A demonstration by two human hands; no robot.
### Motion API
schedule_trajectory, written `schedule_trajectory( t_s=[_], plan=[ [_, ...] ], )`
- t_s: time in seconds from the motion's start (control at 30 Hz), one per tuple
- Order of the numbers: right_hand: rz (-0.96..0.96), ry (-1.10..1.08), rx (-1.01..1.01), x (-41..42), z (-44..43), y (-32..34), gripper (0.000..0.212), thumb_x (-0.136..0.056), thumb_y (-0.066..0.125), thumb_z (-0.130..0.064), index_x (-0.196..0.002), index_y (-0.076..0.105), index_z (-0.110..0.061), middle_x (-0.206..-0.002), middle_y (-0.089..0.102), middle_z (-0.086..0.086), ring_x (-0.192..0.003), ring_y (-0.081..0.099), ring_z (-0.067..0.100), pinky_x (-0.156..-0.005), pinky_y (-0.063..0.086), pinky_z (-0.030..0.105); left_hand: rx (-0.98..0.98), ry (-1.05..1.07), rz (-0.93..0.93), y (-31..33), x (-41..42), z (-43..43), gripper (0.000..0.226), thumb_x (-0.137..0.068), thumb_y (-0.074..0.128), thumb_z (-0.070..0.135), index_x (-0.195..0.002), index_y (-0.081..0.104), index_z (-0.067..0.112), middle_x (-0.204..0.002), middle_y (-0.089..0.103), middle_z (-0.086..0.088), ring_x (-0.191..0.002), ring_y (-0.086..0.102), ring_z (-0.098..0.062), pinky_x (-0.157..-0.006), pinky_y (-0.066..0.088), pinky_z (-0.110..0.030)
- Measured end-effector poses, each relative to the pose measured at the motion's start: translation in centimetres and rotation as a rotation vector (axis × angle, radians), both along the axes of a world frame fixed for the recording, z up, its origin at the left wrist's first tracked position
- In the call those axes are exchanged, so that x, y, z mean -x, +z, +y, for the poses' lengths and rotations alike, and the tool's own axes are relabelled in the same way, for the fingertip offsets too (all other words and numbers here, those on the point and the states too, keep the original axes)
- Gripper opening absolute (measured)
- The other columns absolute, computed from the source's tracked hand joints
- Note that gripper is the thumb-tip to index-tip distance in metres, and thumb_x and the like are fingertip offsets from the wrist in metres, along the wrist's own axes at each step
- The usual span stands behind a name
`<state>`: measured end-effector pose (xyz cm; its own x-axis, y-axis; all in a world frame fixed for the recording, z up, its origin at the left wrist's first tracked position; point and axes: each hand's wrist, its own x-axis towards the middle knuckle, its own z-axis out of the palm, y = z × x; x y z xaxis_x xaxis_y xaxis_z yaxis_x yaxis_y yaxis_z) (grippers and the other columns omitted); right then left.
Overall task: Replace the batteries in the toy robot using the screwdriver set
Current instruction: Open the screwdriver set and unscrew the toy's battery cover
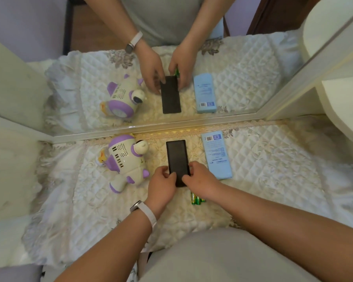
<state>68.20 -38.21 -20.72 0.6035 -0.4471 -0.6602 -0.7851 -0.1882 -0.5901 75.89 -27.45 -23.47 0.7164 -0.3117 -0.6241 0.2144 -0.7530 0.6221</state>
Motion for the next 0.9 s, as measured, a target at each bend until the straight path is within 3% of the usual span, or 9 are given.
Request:
schedule_trajectory(
  t_s=[0.07,0.17,0.23,0.3,0.4,0.47,0.6,0.7,0.9],
  plan=[
    [0.009,-0.051,-0.062,-0.6,-0.2,-0.1,0.049,-0.09,0.055,-0.027,-0.135,0.044,-0.012,-0.109,0.059,0.002,-0.092,0.057,0.017,-0.068,0.041,0.027,0.033,0.016,0.019,-0.4,-0.3,-0.1,0.03,-0.098,0.058,0.031,-0.113,0.065,0.006,-0.09,0.068,-0.001,-0.085,0.065,-0.018,-0.074,0.052,-0.034],
    [0.027,-0.129,-0.186,-0.9,-0.6,0.1,0.051,-0.093,0.051,-0.027,-0.14,0.04,-0.013,-0.118,0.057,0.004,-0.096,0.052,0.014,-0.077,0.041,0.026,0.071,0.005,0.04,-0.3,-0.3,-0.5,0.031,-0.1,0.056,0.037,-0.087,0.064,0.01,-0.077,0.065,-0.003,-0.072,0.059,-0.017,-0.06,0.04,-0.03],
    [0.019,-0.194,-0.248,-1.0,-0.8,0.3,0.04,-0.092,0.05,-0.026,-0.129,0.051,-0.011,-0.111,0.061,0.006,-0.093,0.056,0.017,-0.081,0.049,0.034,0.082,0.027,0.032,0.0,-0.3,-0.7,0.036,-0.099,0.056,0.04,-0.078,0.06,0.011,-0.071,0.061,-0.002,-0.067,0.055,-0.018,-0.059,0.038,-0.03],
    [-0.018,-0.262,-0.283,-1.0,-1.0,0.6,0.027,-0.09,0.049,-0.024,-0.106,0.061,-0.006,-0.092,0.063,0.012,-0.081,0.057,0.02,-0.077,0.051,0.04,0.097,0.055,0.032,0.6,-0.2,-1.0,0.04,-0.099,0.056,0.042,-0.077,0.06,0.009,-0.069,0.059,-0.002,-0.066,0.053,-0.018,-0.06,0.039,-0.031],
    [-0.071,-0.361,-0.324,-0.8,-1.4,1.7,0.018,-0.094,0.046,-0.022,-0.087,0.057,-0.009,-0.079,0.053,0.013,-0.07,0.05,0.021,-0.062,0.045,0.03,0.136,0.067,0.027,1.8,-0.1,-1.2,0.05,-0.098,0.054,0.047,-0.086,0.063,0.0,-0.072,0.06,-0.005,-0.065,0.052,-0.017,-0.06,0.038,-0.032],
    [-0.099,-0.402,-0.339,-0.6,-1.5,2.5,0.021,-0.097,0.046,-0.025,-0.087,0.056,-0.009,-0.078,0.053,0.01,-0.067,0.052,0.018,-0.056,0.046,0.024,0.178,0.069,0.019,3.0,0.0,-1.3,0.051,-0.098,0.053,0.047,-0.089,0.064,-0.002,-0.074,0.061,-0.007,-0.066,0.053,-0.016,-0.06,0.039,-0.031],
    [-0.158,-0.402,-0.321,0.0,-1.6,4.5,0.035,-0.098,0.044,-0.041,-0.101,0.06,-0.011,-0.081,0.059,0.008,-0.068,0.057,0.019,-0.06,0.048,0.029,0.295,0.095,-0.002,5.7,0.3,-1.4,0.048,-0.099,0.056,0.043,-0.09,0.065,-0.004,-0.075,0.063,-0.01,-0.068,0.055,-0.013,-0.062,0.041,-0.026],
    [-0.253,-0.387,-0.271,0.8,-2.1,7.0,0.04,-0.098,0.041,-0.049,-0.101,0.061,-0.015,-0.085,0.063,0.007,-0.071,0.059,0.019,-0.059,0.046,0.028,0.436,0.109,0.01,8.1,1.1,-1.8,0.049,-0.095,0.059,0.046,-0.091,0.066,-0.002,-0.088,0.069,-0.023,-0.075,0.061,-0.018,-0.072,0.051,-0.041],
    [-0.492,-0.336,-0.099,3.4,-3.5,13.3,0.032,-0.096,0.05,-0.046,-0.091,0.068,-0.019,-0.087,0.073,0.003,-0.08,0.07,0.019,-0.066,0.055,0.035,0.608,0.07,-0.016,13.6,3.8,-3.2,0.04,-0.077,0.061,0.058,-0.082,0.07,0.019,-0.088,0.073,-0.018,-0.085,0.07,-0.034,-0.084,0.055,-0.062]
  ],
)
